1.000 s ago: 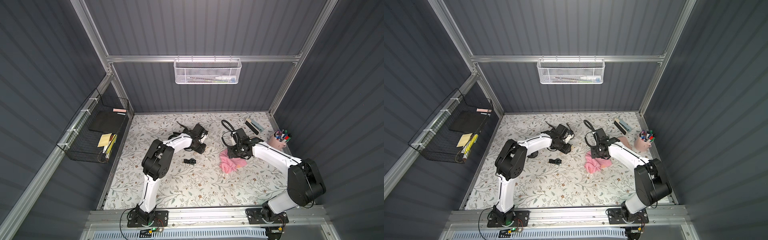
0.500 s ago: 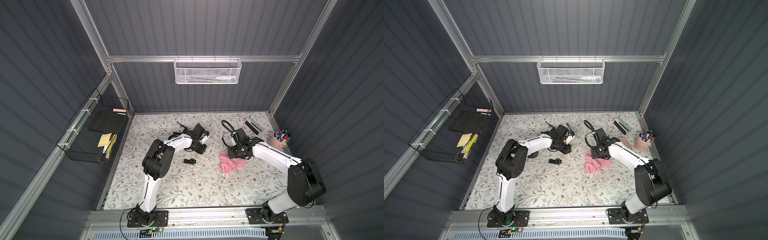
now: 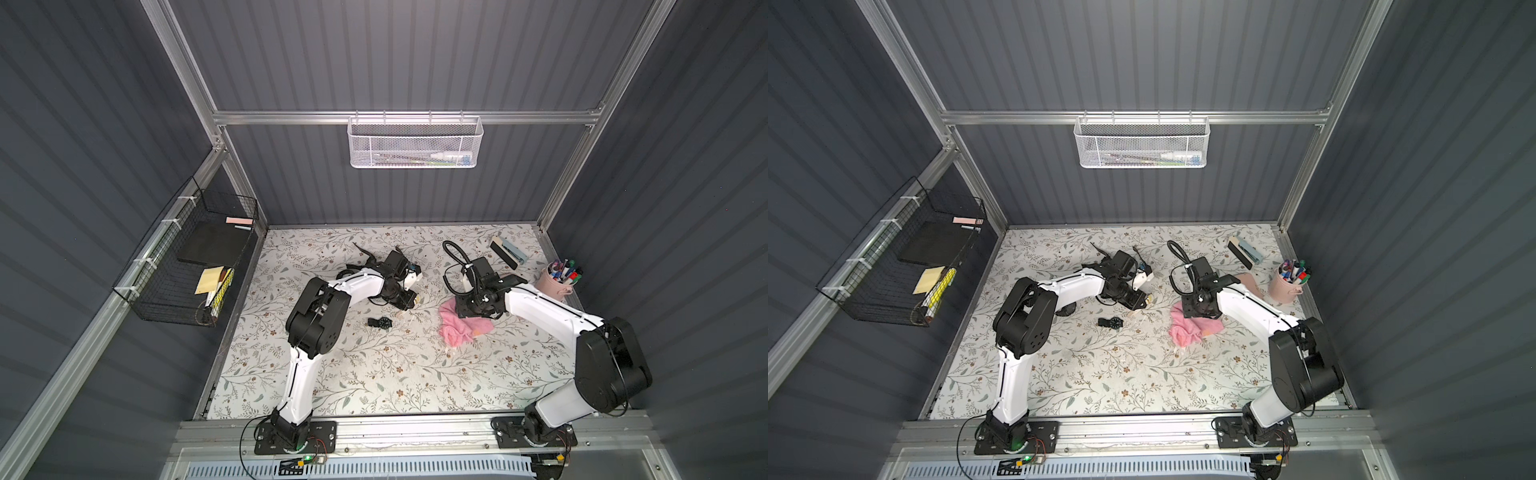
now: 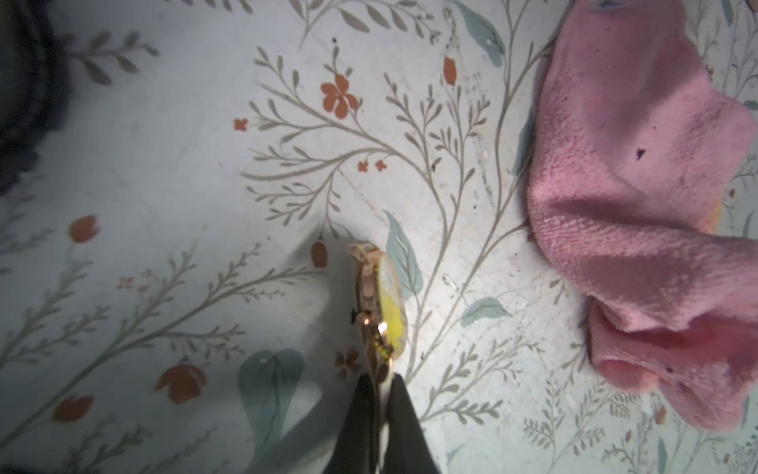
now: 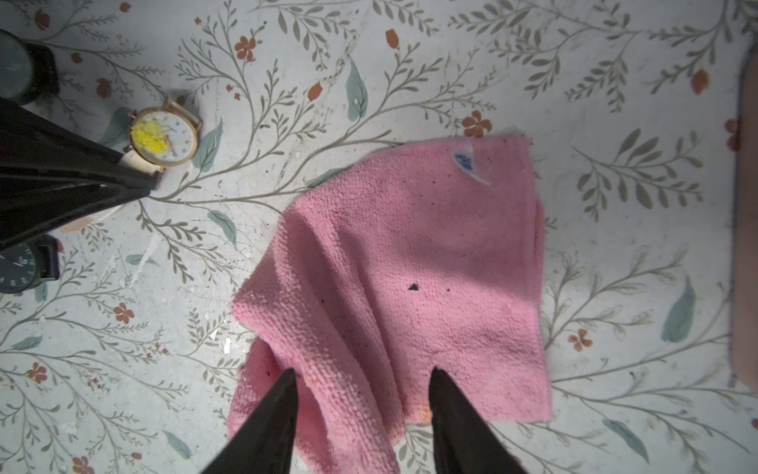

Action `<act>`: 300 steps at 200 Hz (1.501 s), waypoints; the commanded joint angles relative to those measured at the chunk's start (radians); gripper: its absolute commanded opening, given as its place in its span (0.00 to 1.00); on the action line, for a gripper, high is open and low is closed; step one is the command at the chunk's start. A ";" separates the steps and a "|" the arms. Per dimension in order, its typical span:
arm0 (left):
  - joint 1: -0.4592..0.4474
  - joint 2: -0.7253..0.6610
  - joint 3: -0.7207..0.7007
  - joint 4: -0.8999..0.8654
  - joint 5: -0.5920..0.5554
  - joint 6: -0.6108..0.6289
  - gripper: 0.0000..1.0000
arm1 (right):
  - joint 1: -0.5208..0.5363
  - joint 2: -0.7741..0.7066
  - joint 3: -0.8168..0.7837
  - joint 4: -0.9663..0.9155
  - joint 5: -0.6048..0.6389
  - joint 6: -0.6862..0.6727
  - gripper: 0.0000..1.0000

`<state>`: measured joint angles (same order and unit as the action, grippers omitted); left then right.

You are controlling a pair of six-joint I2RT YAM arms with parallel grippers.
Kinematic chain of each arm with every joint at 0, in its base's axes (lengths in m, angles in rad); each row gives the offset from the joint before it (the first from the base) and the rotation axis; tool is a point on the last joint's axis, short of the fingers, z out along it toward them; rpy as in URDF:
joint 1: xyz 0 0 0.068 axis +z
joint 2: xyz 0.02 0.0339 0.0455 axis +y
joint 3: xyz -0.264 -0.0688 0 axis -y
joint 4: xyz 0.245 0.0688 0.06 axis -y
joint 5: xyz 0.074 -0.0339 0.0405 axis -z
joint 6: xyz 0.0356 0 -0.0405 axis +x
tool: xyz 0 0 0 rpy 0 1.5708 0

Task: Wipe the watch dial
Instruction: Pick up the watch at the center of the board, then pick up the cleaning item at the center of the board.

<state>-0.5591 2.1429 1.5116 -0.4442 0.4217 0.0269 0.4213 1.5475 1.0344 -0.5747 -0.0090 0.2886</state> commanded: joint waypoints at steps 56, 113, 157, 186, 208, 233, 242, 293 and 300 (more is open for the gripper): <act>0.014 0.021 -0.061 -0.039 0.107 -0.039 0.06 | 0.047 0.072 -0.015 0.076 -0.132 -0.038 0.54; 0.014 0.008 -0.079 -0.024 0.138 -0.059 0.06 | 0.054 0.172 -0.002 0.079 -0.091 -0.028 0.41; 0.014 0.008 -0.095 0.002 0.166 -0.084 0.06 | 0.053 0.126 -0.001 0.093 -0.056 -0.003 0.05; 0.013 0.014 -0.097 0.023 0.207 -0.112 0.06 | 0.054 0.052 -0.008 0.182 -0.111 0.004 0.00; 0.015 0.014 -0.102 0.032 0.229 -0.132 0.06 | 0.053 0.057 -0.003 0.254 -0.197 0.012 0.00; 0.013 0.020 -0.103 0.030 0.229 -0.146 0.06 | 0.053 0.148 0.044 0.268 -0.279 0.019 0.00; 0.014 0.020 -0.105 0.032 0.228 -0.150 0.06 | 0.054 0.178 0.057 0.275 -0.291 0.025 0.00; 0.013 0.028 -0.113 0.042 0.230 -0.163 0.06 | 0.057 0.275 0.103 0.337 -0.419 0.035 0.00; 0.013 0.031 -0.111 0.042 0.230 -0.164 0.06 | 0.057 0.281 0.113 0.330 -0.419 0.029 0.00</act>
<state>-0.5442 2.1426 1.4246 -0.3691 0.6643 -0.1238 0.4740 1.8095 1.0904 -0.2680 -0.3538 0.3225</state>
